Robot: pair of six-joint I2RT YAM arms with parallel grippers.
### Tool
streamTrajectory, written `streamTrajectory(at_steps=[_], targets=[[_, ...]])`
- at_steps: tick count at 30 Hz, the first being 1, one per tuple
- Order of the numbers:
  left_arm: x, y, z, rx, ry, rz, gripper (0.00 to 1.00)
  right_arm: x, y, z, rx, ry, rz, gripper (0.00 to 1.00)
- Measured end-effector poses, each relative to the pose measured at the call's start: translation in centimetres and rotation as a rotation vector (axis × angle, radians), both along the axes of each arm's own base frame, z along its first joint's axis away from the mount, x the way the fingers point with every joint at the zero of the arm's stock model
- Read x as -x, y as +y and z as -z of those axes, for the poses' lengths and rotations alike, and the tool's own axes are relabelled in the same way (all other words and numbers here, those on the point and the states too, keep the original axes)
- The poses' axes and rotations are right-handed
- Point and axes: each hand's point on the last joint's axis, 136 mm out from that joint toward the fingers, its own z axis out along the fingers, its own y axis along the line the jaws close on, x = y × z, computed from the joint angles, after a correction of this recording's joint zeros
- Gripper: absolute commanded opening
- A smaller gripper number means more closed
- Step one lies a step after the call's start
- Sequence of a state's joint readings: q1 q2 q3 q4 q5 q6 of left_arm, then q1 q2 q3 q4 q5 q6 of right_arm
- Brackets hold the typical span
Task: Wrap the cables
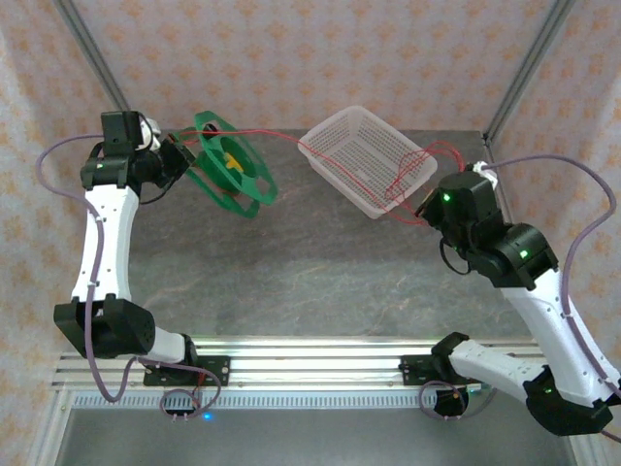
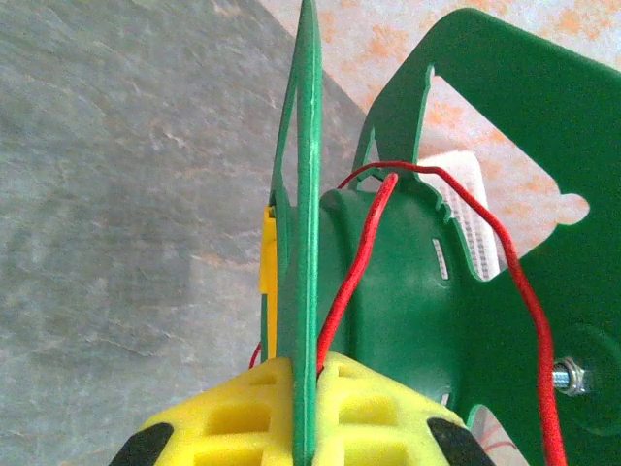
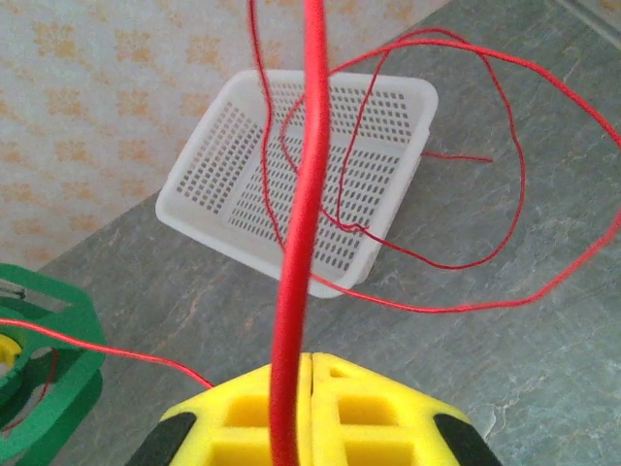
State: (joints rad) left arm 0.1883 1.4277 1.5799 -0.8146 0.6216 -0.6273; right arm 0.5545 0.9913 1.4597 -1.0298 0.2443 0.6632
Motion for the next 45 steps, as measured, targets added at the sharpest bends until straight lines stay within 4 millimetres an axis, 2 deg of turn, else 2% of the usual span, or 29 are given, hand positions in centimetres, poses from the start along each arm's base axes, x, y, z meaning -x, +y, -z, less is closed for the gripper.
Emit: streamTrajectory(at_steps=[4, 7, 10, 13, 18, 21, 24, 28, 30, 33, 36, 39, 45], targets=[[0.1, -1.8, 0.1, -0.006, -0.007, 0.076, 0.0, -0.7, 0.4, -0.9, -0.007, -0.011, -0.003, 0.0], [0.1, -3.2, 0.3, -0.011, -0.008, 0.127, 0.0, -1.2, 1.1, -0.6, -0.014, 0.002, -0.021, 0.0], [0.2, -3.6, 0.4, -0.016, -0.012, 0.151, 0.0, -1.3, 1.1, -0.4, -0.009, 0.005, -0.019, 0.0], [0.2, -3.5, 0.4, -0.021, -0.015, 0.154, 0.0, -0.7, -0.1, -0.7, 0.012, -0.005, 0.009, 0.0], [0.2, -3.5, 0.4, -0.021, -0.016, 0.16, 0.0, 1.4, -3.6, -1.4, 0.088, -0.028, 0.091, 0.0], [-0.1, -3.0, 0.9, -0.023, -0.001, 0.146, 0.0, 2.4, -3.4, -1.9, 0.067, -0.071, 0.033, 0.0], [-1.1, -1.8, 1.8, -0.042, 0.032, 0.099, 0.0, 3.2, -1.2, -1.6, 0.013, -0.102, -0.122, 0.0], [-3.1, 0.5, 1.9, -0.092, 0.056, -0.017, 0.0, 4.0, 3.2, -0.9, -0.067, -0.108, -0.372, 0.0], [-3.9, 1.9, 1.3, -0.113, 0.056, -0.084, 0.0, 4.3, 5.4, -0.4, -0.103, -0.099, -0.488, 0.0], [-4.8, 3.7, -0.5, -0.148, 0.028, -0.176, 0.0, 5.0, 7.2, 0.6, -0.122, -0.073, -0.603, 0.0], [-5.0, 5.5, -2.6, -0.168, -0.012, -0.258, 0.0, 5.3, 7.0, 1.4, -0.095, -0.06, -0.615, 0.0], [-4.6, 8.3, -4.6, -0.167, -0.046, -0.354, 0.0, 5.1, 5.2, 2.5, -0.031, -0.032, -0.529, 0.0], [-3.1, 14.0, -6.8, -0.142, -0.078, -0.532, 0.0, 4.7, 1.5, 7.3, 0.084, 0.124, -0.332, 0.0]])
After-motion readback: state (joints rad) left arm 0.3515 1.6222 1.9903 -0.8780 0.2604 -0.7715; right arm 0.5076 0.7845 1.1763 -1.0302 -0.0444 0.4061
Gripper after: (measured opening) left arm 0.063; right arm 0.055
